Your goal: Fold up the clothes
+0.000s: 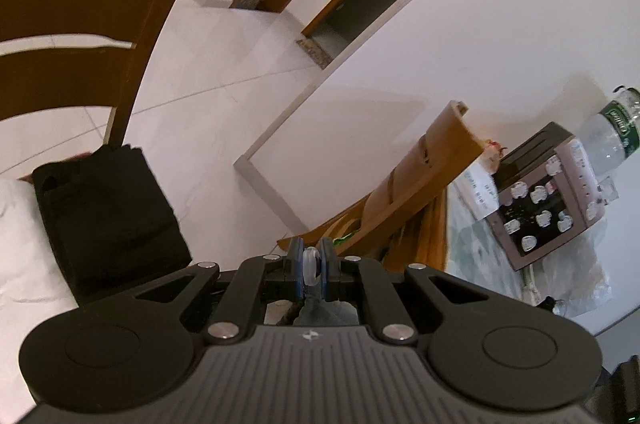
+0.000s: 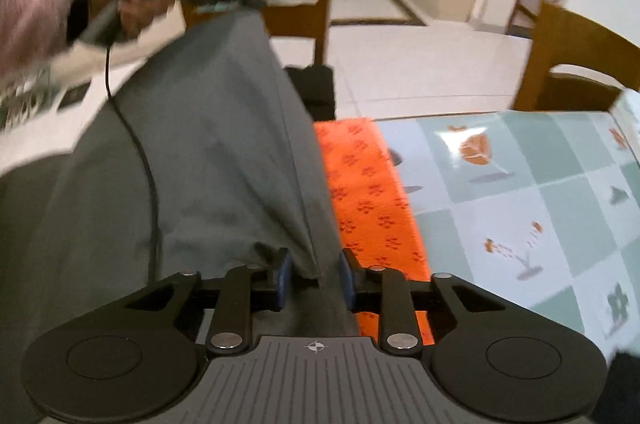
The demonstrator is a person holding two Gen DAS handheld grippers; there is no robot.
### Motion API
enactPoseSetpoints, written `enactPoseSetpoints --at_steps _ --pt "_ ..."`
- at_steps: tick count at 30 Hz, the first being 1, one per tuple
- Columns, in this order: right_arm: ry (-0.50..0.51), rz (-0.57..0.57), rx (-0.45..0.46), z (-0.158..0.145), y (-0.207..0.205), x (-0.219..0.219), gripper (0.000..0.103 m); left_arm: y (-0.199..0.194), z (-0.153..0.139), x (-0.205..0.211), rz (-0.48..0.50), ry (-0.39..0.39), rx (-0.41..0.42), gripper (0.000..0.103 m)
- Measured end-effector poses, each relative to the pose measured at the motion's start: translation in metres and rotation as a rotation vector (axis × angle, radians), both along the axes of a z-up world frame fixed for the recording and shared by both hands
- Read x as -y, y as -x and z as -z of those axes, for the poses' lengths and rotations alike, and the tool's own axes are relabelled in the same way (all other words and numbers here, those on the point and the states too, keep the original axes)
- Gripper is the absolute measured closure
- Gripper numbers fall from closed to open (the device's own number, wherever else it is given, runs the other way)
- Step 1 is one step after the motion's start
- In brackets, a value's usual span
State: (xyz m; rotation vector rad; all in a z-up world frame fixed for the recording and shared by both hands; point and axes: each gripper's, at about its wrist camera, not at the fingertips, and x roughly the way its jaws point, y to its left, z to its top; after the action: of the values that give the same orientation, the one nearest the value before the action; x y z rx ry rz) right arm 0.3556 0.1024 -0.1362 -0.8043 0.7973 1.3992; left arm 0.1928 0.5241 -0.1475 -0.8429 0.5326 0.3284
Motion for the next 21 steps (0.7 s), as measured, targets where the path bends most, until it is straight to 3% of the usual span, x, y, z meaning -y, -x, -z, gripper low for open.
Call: enactPoseSetpoints --at_steps 2,5,9,12,16,21 --pt "0.038 -0.039 0.032 0.005 0.005 -0.004 0.093 0.003 -0.011 0.002 0.002 0.000 0.012 0.094" --pt "0.056 -0.056 -0.044 -0.006 0.004 -0.004 0.095 0.007 -0.030 0.004 -0.005 0.006 0.023 0.094" --pt "-0.071 0.033 -0.433 -0.032 -0.038 0.011 0.095 0.001 -0.049 -0.006 -0.050 0.014 0.015 0.094" --pt "-0.099 0.179 -0.544 -0.011 -0.079 0.016 0.096 -0.027 -0.029 -0.009 -0.037 0.012 -0.035 0.094" --pt "-0.058 0.275 -0.465 0.013 -0.107 0.012 0.097 -0.069 0.005 -0.006 -0.007 -0.008 -0.118 0.094" --pt "-0.025 0.258 -0.379 0.027 -0.101 0.007 0.097 -0.099 0.044 -0.006 0.008 -0.030 -0.207 0.094"
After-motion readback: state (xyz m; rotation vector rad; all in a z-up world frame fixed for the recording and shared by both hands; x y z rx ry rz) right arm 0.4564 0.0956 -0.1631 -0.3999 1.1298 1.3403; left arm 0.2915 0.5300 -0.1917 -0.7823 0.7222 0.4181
